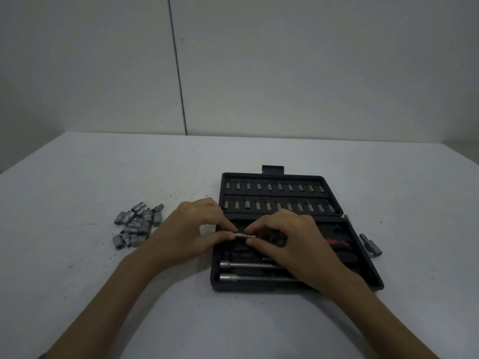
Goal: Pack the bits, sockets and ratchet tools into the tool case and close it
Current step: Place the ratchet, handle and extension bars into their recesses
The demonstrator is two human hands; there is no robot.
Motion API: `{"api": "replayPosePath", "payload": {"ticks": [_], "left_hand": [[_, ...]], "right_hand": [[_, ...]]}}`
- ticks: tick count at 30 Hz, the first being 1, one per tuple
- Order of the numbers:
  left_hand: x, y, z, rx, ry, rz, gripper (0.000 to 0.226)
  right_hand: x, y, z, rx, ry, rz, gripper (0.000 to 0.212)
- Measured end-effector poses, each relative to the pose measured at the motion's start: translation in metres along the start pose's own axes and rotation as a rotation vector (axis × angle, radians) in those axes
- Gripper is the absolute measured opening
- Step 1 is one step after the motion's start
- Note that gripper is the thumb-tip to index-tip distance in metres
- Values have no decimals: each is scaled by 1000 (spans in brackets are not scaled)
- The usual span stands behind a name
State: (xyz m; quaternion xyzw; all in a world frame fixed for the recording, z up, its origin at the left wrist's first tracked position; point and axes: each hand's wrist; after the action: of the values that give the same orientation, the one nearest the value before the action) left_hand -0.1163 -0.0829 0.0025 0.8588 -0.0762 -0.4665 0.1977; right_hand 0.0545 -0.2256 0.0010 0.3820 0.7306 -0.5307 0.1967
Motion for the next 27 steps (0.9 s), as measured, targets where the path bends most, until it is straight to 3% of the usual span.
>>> {"api": "replayPosePath", "payload": {"ticks": [6, 12, 20, 27], "left_hand": [[-3, -3, 3, 10, -40, -48, 20], [-2, -3, 4, 3, -76, -69, 14], [-2, -3, 6, -5, -80, -77, 10], [-1, -1, 5, -12, -104, -72, 19]], "right_hand": [[1, -1, 1, -23, 17, 137, 28], [3, 0, 3, -18, 7, 171, 17], [5, -1, 5, -17, 10, 213, 19], [6, -1, 4, -16, -10, 227, 27]]}}
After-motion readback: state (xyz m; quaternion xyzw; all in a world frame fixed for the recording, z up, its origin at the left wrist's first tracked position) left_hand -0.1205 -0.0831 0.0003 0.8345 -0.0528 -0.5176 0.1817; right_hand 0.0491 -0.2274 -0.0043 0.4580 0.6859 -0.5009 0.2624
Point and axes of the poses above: each hand's wrist, its own z-axis away from the middle knuckle, its own x-axis out of the palm, y = z × x, and after that the axes turned 5 degrees about -z, right-handed
